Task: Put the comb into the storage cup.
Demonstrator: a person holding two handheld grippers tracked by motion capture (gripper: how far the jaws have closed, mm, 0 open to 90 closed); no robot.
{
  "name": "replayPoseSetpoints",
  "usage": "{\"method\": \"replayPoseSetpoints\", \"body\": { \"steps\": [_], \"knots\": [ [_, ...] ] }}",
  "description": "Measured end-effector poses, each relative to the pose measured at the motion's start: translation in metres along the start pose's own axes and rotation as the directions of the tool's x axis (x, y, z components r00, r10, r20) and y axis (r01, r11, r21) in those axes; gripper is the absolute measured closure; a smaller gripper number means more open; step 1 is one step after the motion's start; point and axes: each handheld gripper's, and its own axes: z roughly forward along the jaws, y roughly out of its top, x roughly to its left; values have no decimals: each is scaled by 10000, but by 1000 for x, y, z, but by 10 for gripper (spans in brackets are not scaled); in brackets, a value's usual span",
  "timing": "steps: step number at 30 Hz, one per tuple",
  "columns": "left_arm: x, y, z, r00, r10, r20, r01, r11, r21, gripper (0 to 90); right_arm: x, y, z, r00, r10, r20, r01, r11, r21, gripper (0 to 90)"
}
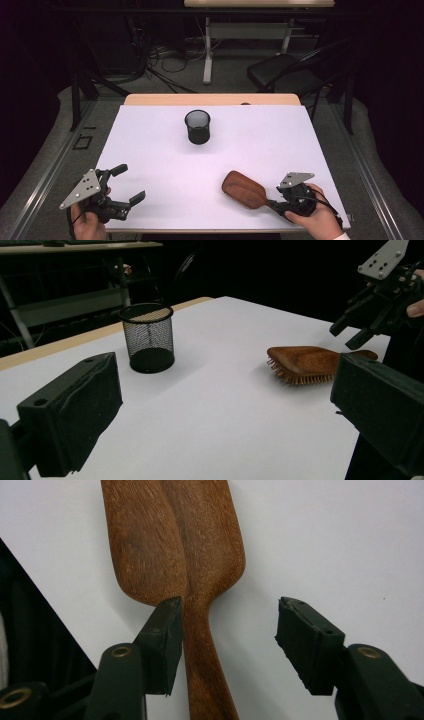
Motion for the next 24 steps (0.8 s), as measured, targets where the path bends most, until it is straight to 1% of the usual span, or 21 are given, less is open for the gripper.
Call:
{"method": "replayPoseSetpoints", "body": {
  "steps": [1,5,6,9,10,13,15,17,18,20,21,24],
  "knots": [
    [0,0,0,10000,12,2,-12,10000,3,2,1,1,0,9999,-121,111,120,9999,58,420],
    [0,0,0,10000,13,-14,-13,10000,14,2,2,2,0,9998,-161,77,160,9998,118,426],
    [0,0,0,10000,13,-27,-13,10000,5,2,2,3,0,9997,-223,39,222,9996,184,426],
    [0,0,0,10000,6,-10,-6,10000,-17,2,3,4,1,9998,-183,-62,185,9992,366,437],
    [0,0,0,10000,7,-8,-7,10000,-18,2,4,5,2,9996,-260,-150,266,9987,435,447],
    [0,0,0,10000,5,-2,-5,10000,-15,2,5,6,3,9991,-374,-200,384,9979,515,460],
    [0,0,0,10000,17,-18,-17,10000,7,2,5,6,5,9983,-527,-250,542,9966,626,465],
    [0,0,0,10000,12,-2,-12,10000,27,2,6,7,7,9981,-553,-287,572,9959,697,470],
    [0,0,0,10000,8,-1,-8,10000,26,2,6,7,7,9977,-612,-304,636,9944,849,473],
    [0,0,0,10000,7,18,-7,10000,16,2,7,8,10,9973,-654,-323,681,9936,905,478],
    [0,0,0,10000,6,10,-6,10000,27,2,7,8,11,9967,-730,-359,765,9912,1078,489],
    [0,0,0,10000,9,5,-9,10000,28,2,7,8,13,9963,-764,-399,807,9896,1194,492]
  ]
}}
